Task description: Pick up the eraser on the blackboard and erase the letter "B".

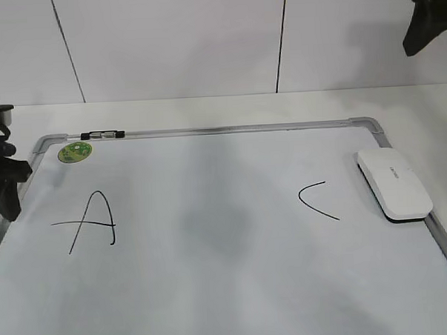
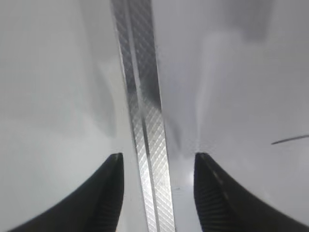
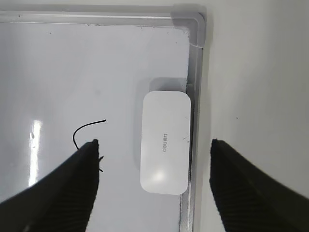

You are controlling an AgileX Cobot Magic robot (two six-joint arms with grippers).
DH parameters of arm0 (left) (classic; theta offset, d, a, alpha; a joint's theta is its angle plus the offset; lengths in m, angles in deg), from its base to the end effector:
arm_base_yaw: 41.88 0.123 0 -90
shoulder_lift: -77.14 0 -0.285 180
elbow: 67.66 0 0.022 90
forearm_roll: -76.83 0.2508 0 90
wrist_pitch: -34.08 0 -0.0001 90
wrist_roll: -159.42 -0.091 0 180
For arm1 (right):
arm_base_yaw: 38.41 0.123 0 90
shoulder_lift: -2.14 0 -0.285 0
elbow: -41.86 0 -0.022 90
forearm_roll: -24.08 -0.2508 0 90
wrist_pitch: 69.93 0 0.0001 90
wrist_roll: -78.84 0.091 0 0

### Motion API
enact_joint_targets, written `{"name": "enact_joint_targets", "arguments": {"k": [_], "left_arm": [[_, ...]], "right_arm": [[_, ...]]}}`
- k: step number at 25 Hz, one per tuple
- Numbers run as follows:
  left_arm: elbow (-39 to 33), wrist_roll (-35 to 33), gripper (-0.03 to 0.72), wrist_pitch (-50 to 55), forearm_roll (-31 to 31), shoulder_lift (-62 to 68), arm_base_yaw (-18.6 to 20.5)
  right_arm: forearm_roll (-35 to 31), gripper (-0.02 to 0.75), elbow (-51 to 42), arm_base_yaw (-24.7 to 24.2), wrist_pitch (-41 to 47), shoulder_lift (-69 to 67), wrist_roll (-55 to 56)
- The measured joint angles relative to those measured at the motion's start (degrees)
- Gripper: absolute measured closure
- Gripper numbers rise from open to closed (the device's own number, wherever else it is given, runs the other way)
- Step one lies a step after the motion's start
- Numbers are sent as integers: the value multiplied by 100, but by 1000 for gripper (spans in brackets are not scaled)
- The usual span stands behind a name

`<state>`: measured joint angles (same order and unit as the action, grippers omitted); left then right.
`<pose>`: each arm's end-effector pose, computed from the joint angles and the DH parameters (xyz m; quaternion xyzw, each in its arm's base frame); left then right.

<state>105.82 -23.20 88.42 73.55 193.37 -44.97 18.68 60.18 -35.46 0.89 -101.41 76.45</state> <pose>0.3526 -0.0233 0.1707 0.0337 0.9988 -0.0238 0.0253 0.3508 0.0262 0.3600 -0.0396 0.9764 0.0477 0.2070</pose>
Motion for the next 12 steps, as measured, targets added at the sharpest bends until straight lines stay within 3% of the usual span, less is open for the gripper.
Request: {"name": "enact_joint_targets", "arguments": {"k": [7,12], "left_arm": [[913,0,296,969,122,0,0],[1058,11,295,1438,287,0,0]], "right_arm": [[0,186,-314,0,34,617,0],[35,187,-749,0,57,1222,0]]}}
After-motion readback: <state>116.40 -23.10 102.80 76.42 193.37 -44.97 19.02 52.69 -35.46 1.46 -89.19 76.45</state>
